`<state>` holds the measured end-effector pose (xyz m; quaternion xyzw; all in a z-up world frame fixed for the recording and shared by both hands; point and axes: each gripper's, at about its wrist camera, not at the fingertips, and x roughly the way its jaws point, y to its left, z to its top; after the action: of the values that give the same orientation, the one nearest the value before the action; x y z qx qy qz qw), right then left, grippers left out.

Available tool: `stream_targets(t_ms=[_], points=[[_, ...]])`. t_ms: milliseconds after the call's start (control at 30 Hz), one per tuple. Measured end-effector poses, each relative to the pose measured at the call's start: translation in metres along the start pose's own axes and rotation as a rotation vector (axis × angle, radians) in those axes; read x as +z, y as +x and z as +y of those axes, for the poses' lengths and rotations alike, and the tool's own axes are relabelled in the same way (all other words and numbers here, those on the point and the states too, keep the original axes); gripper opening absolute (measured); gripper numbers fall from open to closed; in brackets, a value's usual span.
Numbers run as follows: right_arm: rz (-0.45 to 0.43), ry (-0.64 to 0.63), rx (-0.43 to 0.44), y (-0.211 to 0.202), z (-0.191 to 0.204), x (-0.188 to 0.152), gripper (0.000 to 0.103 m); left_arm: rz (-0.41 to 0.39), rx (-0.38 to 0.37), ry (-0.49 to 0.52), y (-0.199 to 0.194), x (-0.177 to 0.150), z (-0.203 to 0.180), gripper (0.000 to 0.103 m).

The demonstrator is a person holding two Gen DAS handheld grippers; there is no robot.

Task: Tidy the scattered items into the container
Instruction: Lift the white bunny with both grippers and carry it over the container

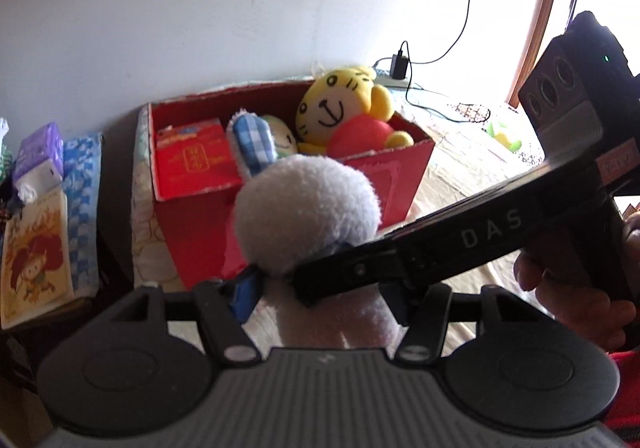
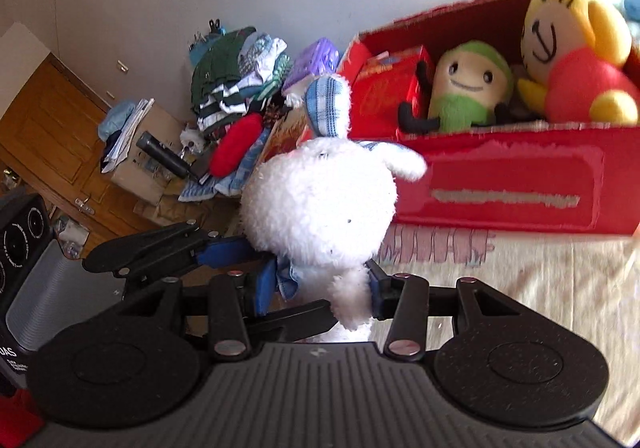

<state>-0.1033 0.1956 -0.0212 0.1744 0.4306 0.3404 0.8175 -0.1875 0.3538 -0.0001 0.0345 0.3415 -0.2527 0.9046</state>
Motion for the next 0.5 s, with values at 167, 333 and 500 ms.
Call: stream_targets(t_ms=[167, 333, 500], points=[[-0.12, -0.001, -0.058, -0.009, 0.0, 0.03, 0.048, -0.08, -0.001, 0.058, 0.009, 0.035, 0.003, 0.061], [-0.202, -0.002, -0.161, -0.01, -0.01, 0.053, 0.048, -0.104, -0.047, 0.029, 0.039, 0.065, 0.015, 0.063], [-0.226, 0.03, -0.261, -0.01, -0.03, 0.078, 0.048, -0.098, -0.108, -0.095, 0.077, 0.088, 0.026, 0.063]])
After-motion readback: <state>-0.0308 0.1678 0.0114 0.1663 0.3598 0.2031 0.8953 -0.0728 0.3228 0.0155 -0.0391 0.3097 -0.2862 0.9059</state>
